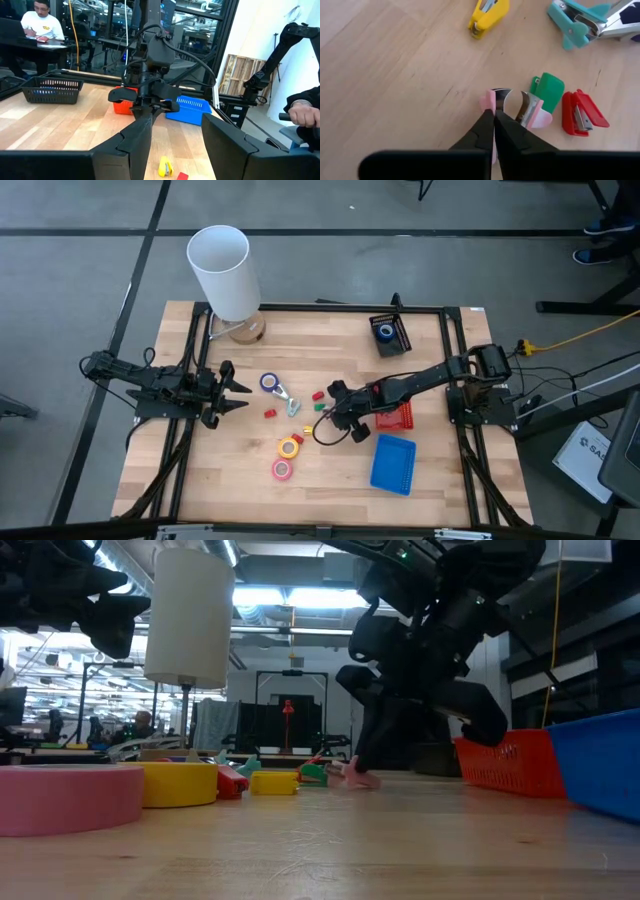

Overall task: Pick and place Stapler, Stapler remover, tape
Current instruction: Put the pink staple remover into the red basket

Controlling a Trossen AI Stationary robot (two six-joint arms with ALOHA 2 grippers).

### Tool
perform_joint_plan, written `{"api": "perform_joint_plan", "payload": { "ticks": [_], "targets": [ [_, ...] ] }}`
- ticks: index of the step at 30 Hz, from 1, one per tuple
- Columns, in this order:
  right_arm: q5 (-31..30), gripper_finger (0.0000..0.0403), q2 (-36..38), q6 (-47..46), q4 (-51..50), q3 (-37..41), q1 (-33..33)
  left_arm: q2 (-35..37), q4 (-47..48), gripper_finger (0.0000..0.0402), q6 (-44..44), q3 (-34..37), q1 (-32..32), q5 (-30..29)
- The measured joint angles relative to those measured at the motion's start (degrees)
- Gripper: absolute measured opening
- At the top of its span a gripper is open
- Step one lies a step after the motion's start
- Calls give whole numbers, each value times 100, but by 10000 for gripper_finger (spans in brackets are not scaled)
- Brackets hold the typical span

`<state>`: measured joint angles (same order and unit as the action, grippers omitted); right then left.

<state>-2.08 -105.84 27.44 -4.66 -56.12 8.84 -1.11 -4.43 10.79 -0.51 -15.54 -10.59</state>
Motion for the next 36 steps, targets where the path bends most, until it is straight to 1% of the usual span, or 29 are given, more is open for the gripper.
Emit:
{"api": "perform_joint_plan", "payload": {
  "ticks": [4, 10, 19, 30, 36],
  "targets": [
    [17, 4, 63, -136, 8, 0, 7, 0, 0, 169, 0, 0, 1, 0],
    [17, 3, 282, -317, -89, 0, 7, -1, 0, 169, 0, 1, 0, 0],
    [80, 2, 980, -644, -303, -2, 7, 0, -1, 169, 0, 1, 0, 0],
    [55, 1, 2138, -1338, -1356, -5, 29, 1, -1, 169, 0, 2, 0, 0],
    [-182, 1, 2574, -1969, -2182, -4, 258, 1, 0, 169, 0, 1, 1, 0]
  ]
}}
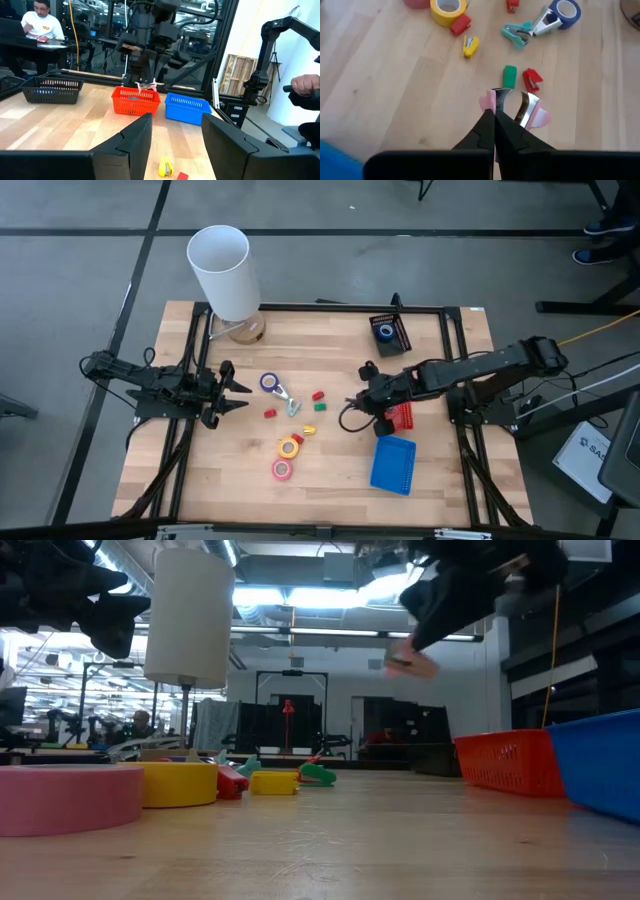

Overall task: Pick and place Stapler, Stapler remover, tape
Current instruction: Put the pink staple remover into the red basket

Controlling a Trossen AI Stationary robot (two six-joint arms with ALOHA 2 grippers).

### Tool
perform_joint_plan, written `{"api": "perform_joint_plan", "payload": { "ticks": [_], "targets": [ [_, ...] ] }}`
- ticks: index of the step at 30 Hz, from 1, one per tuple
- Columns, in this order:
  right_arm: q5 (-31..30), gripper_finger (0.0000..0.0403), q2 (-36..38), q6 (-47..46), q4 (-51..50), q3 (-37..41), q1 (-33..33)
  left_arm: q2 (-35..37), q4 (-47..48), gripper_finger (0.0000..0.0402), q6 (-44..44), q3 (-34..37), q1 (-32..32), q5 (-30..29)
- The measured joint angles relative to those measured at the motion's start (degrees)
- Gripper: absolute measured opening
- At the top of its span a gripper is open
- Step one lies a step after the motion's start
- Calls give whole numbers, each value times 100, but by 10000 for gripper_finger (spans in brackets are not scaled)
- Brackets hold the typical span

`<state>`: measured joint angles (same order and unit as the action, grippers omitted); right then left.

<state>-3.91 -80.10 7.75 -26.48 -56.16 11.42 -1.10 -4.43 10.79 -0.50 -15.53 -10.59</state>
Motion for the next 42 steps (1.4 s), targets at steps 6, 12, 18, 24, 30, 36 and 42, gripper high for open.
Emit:
{"api": "perform_joint_plan", "payload": {
  "ticks": [6, 12, 18, 24, 30, 36, 42],
  "targets": [
    [-589, 1, 393, -999, -931, 0, 266, -2, 2, 169, 0, -1, 0, 0],
    [-854, 1, 623, -2205, -1977, 0, 391, -1, 0, 169, 0, -1, 0, 2],
    [-984, 2, 673, -3062, -2577, 103, 390, 0, 2, 169, 0, 1, -1, 2],
    [-1171, 2, 842, -3586, -2427, 678, 374, -2, 0, 169, 0, 1, 0, 2],
    [-1447, 3, 1005, -4224, -2124, 1212, 369, -1, 1, 169, 0, -1, -1, 2],
    [-1632, 3, 1017, -4863, -1817, 1563, 369, -2, 2, 169, 0, 1, -2, 0],
    [-1728, 3, 1016, -5087, -1643, 1722, 308, 0, 0, 169, 0, 1, 0, 0]
  ]
}}
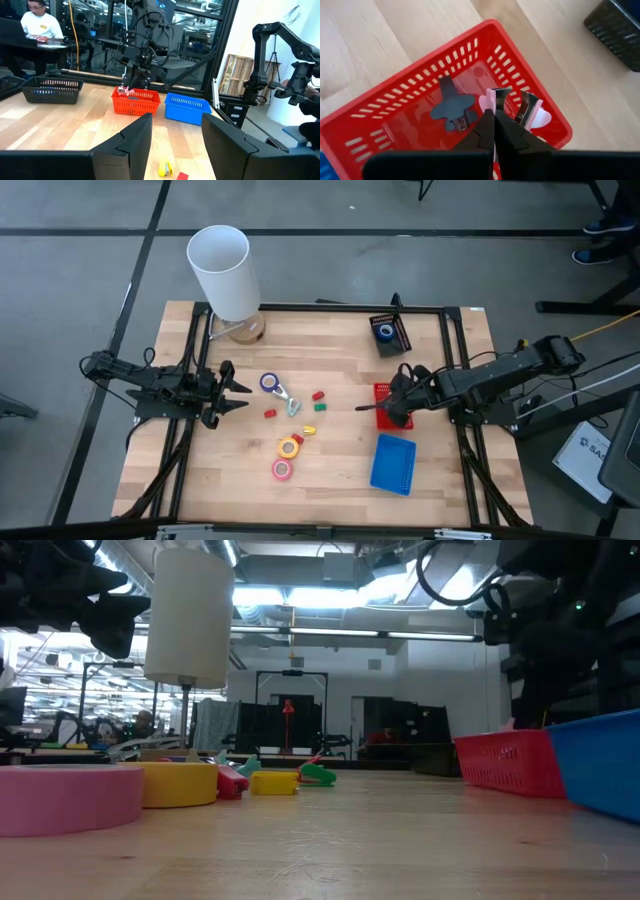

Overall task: Pick and place Stapler, Stapler remover, tape
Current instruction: Put the pink staple remover into the red basket, then put the yellow stapler into the blue basket

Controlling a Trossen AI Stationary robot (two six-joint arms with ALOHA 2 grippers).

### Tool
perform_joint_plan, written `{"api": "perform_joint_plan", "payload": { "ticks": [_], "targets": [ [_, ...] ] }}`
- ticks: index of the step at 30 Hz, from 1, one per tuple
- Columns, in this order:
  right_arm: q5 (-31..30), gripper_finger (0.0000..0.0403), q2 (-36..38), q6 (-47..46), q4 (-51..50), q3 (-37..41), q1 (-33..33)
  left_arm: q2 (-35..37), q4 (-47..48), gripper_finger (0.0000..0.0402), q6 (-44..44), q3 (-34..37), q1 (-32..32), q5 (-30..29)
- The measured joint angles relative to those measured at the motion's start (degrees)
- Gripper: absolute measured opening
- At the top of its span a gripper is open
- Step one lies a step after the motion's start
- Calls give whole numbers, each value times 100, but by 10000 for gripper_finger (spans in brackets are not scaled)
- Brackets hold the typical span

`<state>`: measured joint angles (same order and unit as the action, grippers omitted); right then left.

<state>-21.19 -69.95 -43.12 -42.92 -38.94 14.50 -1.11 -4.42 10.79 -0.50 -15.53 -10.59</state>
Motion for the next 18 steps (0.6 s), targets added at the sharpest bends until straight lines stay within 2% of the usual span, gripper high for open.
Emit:
{"api": "perform_joint_plan", "payload": {
  "ticks": [7, 18],
  "targets": [
    [9, 26, 0, -33, 35, 0, -209, -1, 0, 169, 0, 0, 0, 0],
    [175, 140, -1, 66, 376, -16, -425, 0, 0, 169, 0, -1, -2, 0]
  ]
}}
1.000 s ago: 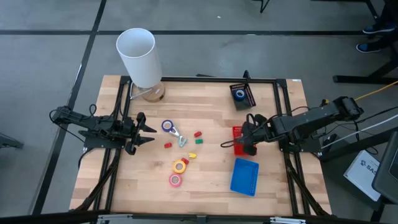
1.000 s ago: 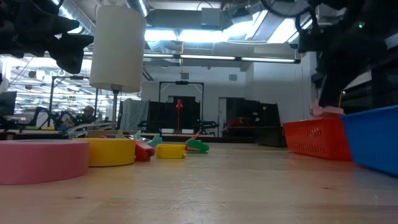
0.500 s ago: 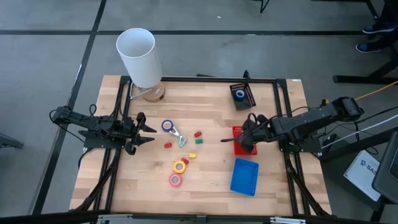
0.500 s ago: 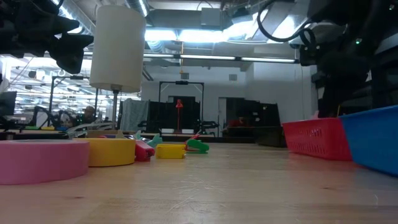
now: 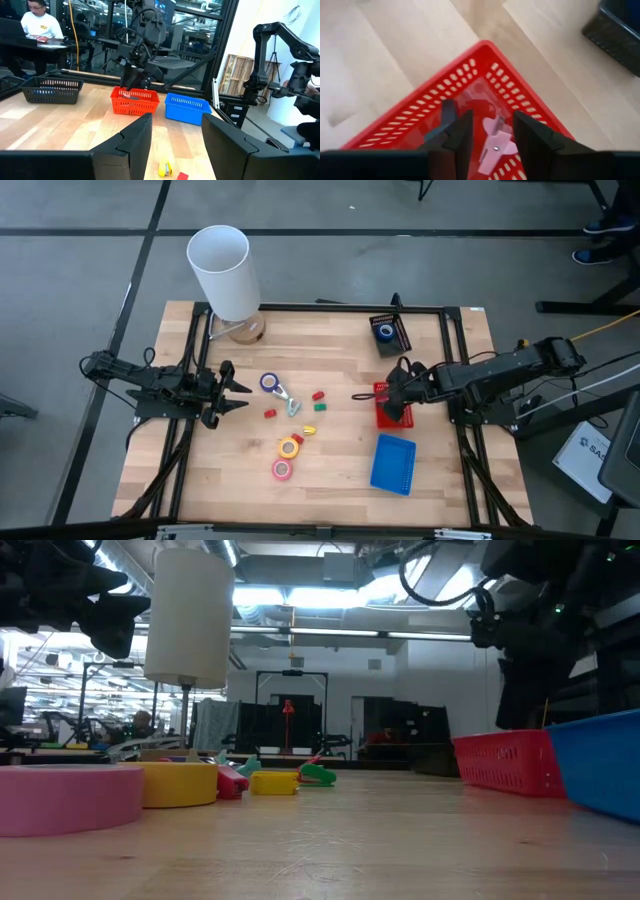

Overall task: Pick and place Stapler, Stapler remover, tape
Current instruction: Put the yellow stapler into the blue basket

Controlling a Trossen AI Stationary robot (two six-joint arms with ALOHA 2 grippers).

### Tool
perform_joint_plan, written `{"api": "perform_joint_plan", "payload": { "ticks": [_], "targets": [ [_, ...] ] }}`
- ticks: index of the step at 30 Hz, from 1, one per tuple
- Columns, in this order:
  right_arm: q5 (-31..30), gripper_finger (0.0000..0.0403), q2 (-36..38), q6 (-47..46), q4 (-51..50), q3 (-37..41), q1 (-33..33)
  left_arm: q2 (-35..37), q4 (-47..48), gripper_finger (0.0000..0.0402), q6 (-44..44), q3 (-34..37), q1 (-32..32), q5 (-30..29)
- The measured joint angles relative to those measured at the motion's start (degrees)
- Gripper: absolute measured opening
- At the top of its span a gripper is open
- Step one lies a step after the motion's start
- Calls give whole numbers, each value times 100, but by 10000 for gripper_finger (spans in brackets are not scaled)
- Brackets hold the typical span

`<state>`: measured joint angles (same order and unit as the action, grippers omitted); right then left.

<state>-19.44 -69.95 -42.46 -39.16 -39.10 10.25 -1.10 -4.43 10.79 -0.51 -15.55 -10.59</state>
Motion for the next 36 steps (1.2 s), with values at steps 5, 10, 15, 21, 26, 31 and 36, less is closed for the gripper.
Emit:
{"api": "perform_joint_plan", "payload": {
  "ticks": [5, 10, 15, 21, 26, 31, 36],
  "targets": [
    [-33, 153, 0, 179, 14, -191, -8, -1, 0, 169, 0, 2, 0, 0],
    [-112, 153, 0, 434, 151, -374, -8, -2, 0, 169, 0, 0, 2, 0],
    [-199, 154, -20, 1030, 986, -399, -8, -1, 0, 169, 0, 0, 2, 0],
    [-15, 154, -446, 2226, 2418, -400, -8, -2, -2, 169, 0, 0, 1, 0],
    [561, 154, -1036, 3596, 3832, -402, 61, -2, 0, 169, 0, 2, 2, 2],
    [614, 154, -1566, 4649, 4797, -400, 171, -1, 3, 169, 0, 0, 2, 0],
    [718, 154, -2023, 5044, 5165, -532, 181, 0, 2, 169, 0, 2, 0, 0]
  ]
}}
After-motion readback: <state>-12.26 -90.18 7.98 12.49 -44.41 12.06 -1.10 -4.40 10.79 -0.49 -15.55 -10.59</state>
